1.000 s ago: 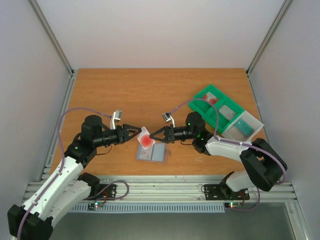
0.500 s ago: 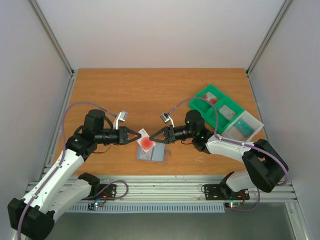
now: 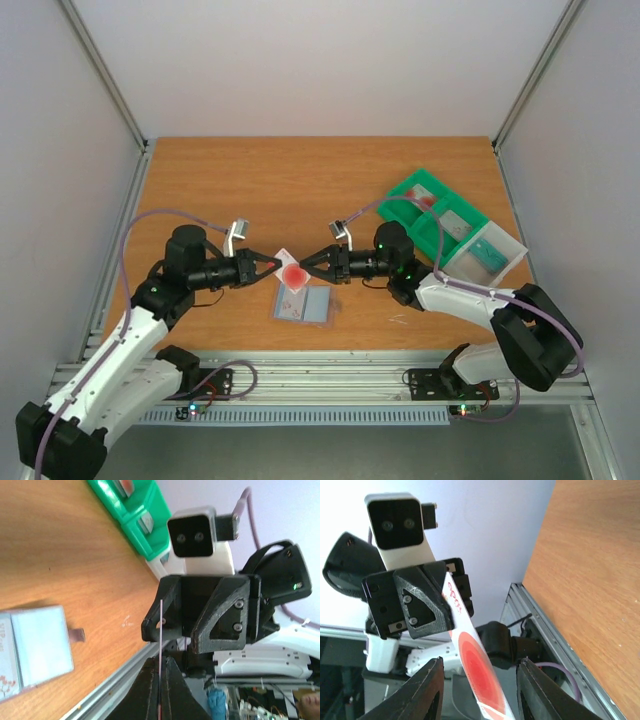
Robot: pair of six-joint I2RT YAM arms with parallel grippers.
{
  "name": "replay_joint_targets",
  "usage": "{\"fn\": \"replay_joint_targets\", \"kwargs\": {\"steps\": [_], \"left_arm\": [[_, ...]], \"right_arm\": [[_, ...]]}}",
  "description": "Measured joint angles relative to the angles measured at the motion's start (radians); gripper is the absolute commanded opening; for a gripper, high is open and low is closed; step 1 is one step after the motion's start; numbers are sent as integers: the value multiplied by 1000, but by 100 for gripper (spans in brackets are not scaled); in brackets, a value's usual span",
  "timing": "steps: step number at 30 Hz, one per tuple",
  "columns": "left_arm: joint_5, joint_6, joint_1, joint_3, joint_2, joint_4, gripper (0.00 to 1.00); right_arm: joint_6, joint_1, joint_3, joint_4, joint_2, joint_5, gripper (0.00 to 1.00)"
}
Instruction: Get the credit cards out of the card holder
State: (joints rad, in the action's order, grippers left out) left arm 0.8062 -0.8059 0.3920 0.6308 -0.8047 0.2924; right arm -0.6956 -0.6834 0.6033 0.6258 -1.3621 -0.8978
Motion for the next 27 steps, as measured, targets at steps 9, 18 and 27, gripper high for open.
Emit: {"fn": "replay_joint_targets", "kwargs": {"steps": [9,18,27], "left_arm": [[-118,-192,0,-82,58,-246,0],[-189,-319,0,-126,46,-388,1],[-203,-344,0,-126,37,-414,0]], "right_arm": [[-132,-2,-17,123,-27,84,43],[-133,-28,-17,77,-10,156,33],[-143,-39,-17,87,2,207,17]]}}
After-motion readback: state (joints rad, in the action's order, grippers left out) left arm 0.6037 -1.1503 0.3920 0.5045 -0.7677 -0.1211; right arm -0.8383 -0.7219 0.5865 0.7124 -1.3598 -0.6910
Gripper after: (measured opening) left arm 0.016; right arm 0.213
